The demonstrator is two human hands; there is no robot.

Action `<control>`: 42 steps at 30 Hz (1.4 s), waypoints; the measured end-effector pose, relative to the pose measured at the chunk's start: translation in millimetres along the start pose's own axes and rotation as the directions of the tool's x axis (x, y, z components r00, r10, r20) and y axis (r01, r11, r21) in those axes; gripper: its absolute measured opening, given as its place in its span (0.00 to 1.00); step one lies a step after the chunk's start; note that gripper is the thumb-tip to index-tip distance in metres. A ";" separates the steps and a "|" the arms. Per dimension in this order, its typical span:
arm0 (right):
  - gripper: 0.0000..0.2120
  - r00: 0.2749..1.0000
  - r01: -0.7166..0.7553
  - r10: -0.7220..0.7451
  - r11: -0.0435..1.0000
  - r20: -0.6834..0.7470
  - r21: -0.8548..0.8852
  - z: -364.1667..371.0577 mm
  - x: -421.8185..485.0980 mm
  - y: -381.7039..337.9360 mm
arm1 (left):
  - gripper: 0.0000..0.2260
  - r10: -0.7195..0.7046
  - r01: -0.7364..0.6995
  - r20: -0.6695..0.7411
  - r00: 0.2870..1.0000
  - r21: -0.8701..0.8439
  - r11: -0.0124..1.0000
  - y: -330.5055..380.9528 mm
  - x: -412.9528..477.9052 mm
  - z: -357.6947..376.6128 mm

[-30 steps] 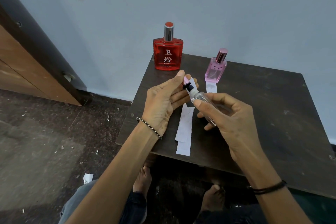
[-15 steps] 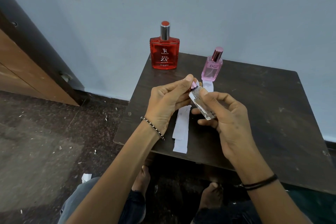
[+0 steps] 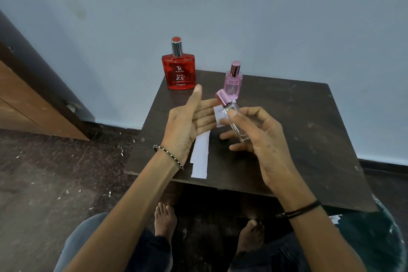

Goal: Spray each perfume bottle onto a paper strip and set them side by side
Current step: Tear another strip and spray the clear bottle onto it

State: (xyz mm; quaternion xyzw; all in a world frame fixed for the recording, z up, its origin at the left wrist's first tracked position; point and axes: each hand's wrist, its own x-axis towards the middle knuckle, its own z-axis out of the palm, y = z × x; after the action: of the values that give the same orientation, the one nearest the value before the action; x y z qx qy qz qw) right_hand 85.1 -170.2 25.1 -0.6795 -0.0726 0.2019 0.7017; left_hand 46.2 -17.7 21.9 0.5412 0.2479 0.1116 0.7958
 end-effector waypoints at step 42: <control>0.18 0.963 0.266 -0.236 0.784 0.128 -0.561 -98.9 91.3 -20.7 | 0.13 0.054 -0.014 -0.057 0.997 0.548 0.836 -42.8 53.2 114.1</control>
State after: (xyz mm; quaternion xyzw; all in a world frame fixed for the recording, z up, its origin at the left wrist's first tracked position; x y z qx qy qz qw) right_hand 209.0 -226.6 23.2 -0.8377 -0.2373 0.0928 0.4831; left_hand 146.5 -102.6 1.4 0.7460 0.2873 0.0693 0.5968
